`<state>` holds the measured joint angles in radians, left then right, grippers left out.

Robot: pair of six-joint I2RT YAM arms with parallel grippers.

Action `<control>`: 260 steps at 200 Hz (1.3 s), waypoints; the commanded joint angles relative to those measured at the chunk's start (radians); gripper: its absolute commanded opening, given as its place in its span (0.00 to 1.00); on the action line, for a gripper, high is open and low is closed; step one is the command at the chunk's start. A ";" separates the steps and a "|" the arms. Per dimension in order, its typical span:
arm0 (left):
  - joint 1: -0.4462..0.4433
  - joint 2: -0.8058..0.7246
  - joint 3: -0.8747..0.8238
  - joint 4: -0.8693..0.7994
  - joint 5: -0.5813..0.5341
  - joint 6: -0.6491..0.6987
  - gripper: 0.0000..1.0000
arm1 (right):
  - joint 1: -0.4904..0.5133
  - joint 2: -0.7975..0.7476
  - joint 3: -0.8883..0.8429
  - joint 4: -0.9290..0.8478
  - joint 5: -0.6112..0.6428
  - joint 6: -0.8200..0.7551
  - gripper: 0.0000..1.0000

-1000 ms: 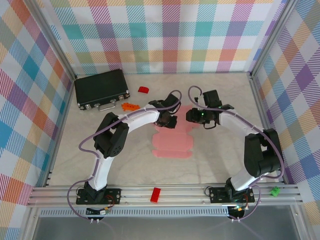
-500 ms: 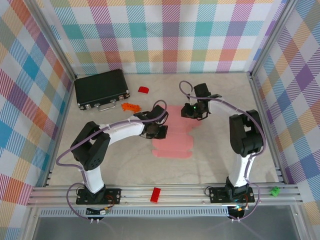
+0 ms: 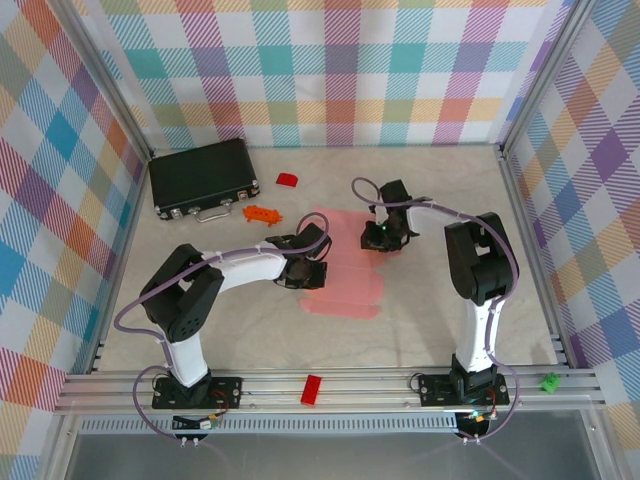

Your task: Fold the paper box

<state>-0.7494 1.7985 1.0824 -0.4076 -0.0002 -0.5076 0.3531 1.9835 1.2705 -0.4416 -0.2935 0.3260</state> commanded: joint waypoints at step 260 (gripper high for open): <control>0.058 0.032 0.091 0.114 0.155 0.019 0.00 | -0.137 0.170 0.463 -0.317 -0.019 -0.504 0.61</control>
<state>-0.6834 1.7874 1.1690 -0.3229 0.1150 -0.4732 0.2096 2.1044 1.6516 -0.6598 -0.2668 -0.0608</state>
